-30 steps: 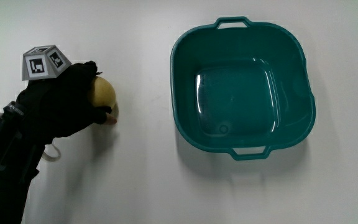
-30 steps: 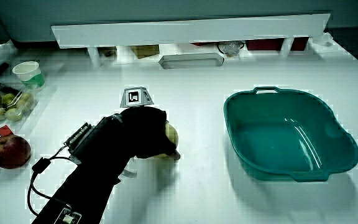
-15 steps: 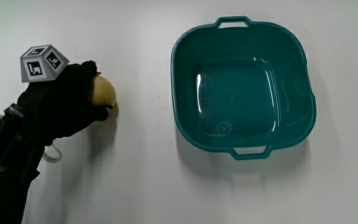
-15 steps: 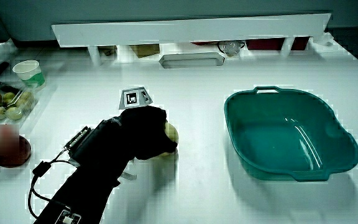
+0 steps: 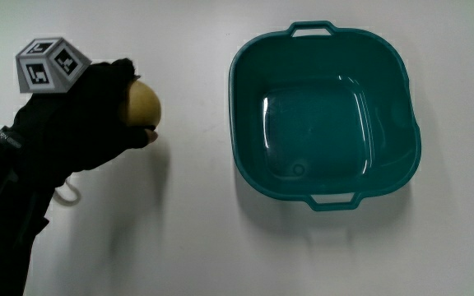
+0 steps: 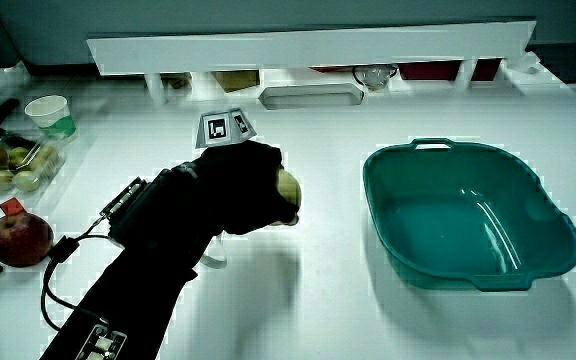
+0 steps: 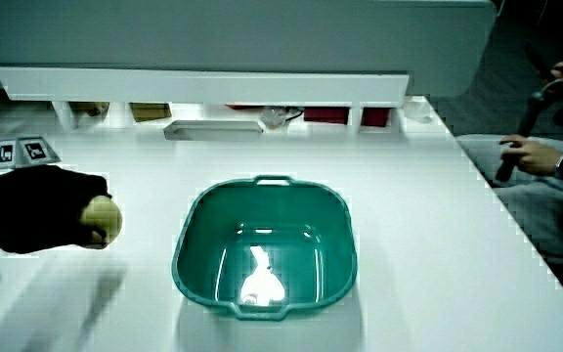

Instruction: Pick pear from desk

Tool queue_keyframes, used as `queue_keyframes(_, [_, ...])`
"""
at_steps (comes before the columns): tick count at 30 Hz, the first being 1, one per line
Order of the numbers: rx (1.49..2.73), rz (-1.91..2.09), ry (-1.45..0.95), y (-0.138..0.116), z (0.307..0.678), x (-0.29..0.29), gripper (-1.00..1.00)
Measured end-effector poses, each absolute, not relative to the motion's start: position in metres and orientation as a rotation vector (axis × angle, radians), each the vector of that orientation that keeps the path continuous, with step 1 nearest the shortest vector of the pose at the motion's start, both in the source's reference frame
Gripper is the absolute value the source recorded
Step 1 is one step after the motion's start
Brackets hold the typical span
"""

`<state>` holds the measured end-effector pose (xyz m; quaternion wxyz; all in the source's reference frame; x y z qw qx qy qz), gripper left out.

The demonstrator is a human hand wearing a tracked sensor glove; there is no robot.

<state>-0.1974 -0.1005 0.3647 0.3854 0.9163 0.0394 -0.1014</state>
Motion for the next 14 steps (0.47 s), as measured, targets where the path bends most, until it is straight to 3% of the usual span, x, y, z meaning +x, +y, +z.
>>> queue_keyframes(4, [2.348,-0.298,0.129,-0.107,0.344,-0.18,1.0])
queue_keyframes(5, [2.318,-0.334,0.256,-0.11,0.346,-0.176,1.0])
queue_keyframes(7, [2.346,-0.313,0.148,-0.109,0.329,-0.162,1.0])
queue_keyframes(8, [2.361,-0.35,0.286,-0.113,0.331,-0.159,1.0])
queue_keyframes(14, [2.375,-0.408,0.316,-0.121,0.309,-0.122,1.0])
